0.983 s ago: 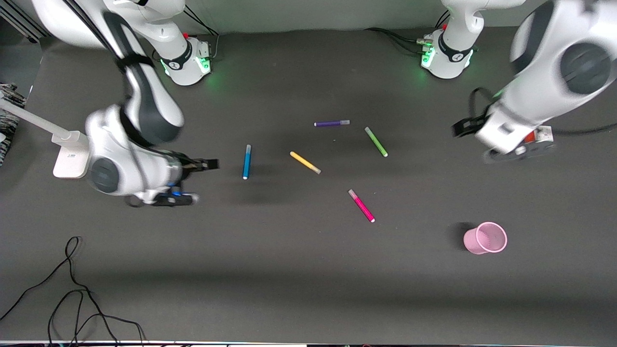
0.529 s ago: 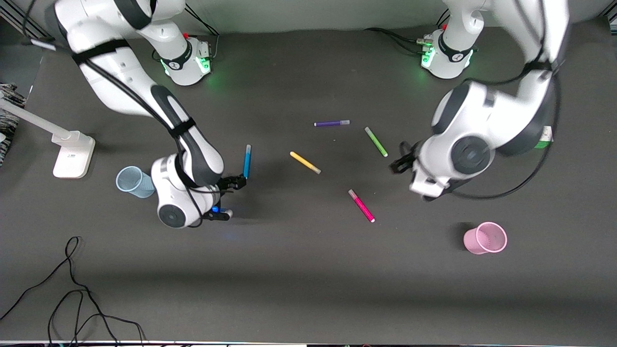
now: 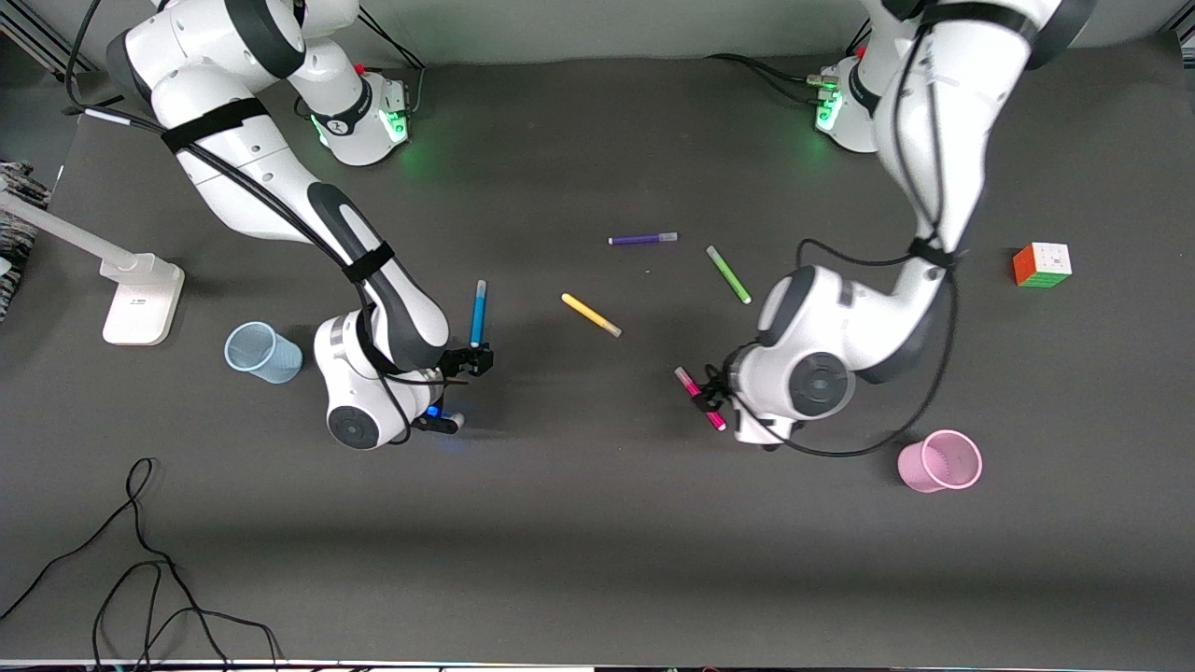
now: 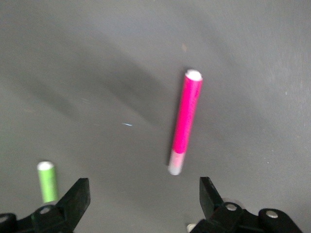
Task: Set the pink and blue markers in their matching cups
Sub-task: 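Grasp the blue marker with the right gripper while the left gripper grasps the pink marker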
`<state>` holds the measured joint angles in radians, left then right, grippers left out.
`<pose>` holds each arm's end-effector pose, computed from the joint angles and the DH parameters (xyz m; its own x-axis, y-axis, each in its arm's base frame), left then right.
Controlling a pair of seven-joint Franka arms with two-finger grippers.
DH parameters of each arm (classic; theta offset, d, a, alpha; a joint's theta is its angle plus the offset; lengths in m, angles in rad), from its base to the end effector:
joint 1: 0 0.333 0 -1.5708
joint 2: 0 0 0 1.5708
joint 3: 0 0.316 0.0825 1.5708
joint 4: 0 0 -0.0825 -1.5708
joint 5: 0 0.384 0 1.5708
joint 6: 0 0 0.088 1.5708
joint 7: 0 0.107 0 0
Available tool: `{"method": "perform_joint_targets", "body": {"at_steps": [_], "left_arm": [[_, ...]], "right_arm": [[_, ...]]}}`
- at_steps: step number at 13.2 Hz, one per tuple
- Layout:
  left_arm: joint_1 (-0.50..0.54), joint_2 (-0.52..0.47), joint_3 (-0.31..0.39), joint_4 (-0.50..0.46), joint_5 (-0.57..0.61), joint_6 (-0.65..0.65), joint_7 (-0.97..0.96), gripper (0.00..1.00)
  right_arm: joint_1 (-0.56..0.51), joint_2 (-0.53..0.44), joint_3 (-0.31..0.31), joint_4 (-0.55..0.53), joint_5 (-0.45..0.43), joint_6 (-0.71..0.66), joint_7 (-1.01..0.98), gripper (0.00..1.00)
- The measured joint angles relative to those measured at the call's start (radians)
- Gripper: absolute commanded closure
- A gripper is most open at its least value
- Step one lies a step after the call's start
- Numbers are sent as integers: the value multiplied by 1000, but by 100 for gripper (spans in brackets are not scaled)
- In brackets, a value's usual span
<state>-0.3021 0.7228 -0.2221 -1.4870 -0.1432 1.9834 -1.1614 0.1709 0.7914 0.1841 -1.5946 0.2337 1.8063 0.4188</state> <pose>0.6064 -0.3335 0.2399 0.6818 0.6552 -0.3255 0.6640 -0.7409 -0.1006 0.5833 0.2271 0.1468 0.7741 -0.1448 -0.6162 -0.2131 -0.9763 -0.0383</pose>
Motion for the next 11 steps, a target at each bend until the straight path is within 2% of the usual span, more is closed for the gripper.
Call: {"method": "perform_joint_targets", "body": {"at_steps": [1,2,4,6,7,10,11], "left_arm": [[-20,22,0,1,0,22,-15,1],[-30,39,1,1,0,46,-23,1],[-33,65,4,-7,0,112,-31,2],[-32,89,9,-14,0,158,-31,5],[-32,100,9,-15,0,175,-31,11],[-36,113,8,-17,5,195,-31,29],[-36,113,8,-17,6,196,-31,38]], "right_arm": [[3,0,2,0,1,0,2,23],[8,0,4,0,1,1,4,34],[14,0,5,-1,2,10,7,67],[18,2,5,-3,2,23,8,89],[19,3,5,-4,3,29,8,97],[21,1,5,-12,21,44,11,100],[22,1,5,-12,22,44,16,100]]}}
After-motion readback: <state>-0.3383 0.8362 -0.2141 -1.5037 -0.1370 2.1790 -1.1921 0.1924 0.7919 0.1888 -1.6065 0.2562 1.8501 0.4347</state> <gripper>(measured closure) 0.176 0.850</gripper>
